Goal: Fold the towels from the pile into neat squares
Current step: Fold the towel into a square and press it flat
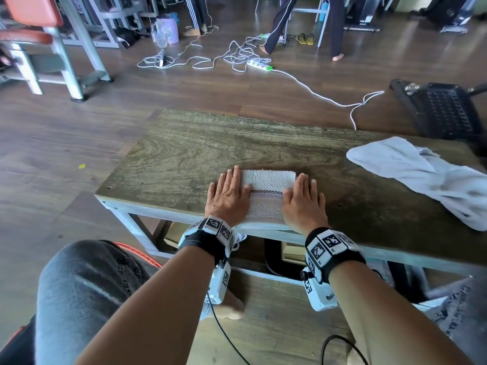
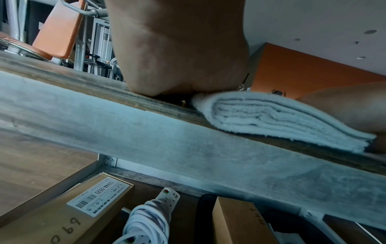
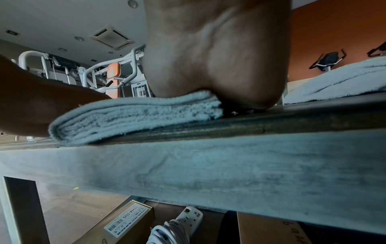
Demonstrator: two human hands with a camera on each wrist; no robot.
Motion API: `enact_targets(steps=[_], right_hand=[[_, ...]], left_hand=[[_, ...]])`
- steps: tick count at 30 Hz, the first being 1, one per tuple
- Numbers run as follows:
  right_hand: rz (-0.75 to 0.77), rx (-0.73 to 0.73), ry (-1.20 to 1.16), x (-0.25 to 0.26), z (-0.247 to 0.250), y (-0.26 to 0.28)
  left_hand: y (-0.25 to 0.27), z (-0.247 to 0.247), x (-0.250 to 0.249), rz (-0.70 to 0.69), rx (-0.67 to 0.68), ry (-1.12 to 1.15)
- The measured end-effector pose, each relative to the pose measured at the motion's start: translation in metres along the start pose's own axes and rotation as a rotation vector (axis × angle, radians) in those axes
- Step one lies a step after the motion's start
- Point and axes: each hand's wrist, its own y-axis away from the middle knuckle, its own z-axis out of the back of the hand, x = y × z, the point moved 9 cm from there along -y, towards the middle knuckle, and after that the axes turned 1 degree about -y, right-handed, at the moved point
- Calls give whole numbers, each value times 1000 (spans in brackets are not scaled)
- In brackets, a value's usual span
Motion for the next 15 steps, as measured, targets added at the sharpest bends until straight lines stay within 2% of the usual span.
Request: enact_targets(steps=[7,12,15], right_hand=[[-52,15,39,-14,3,10],[-55,37,64,-15,3,25],[-43,46,68,-15,3,32]], left_hand=[[16,2,3,33,68,-49],[34,1,7,54,96,38],[40,6,11,66,8,111]])
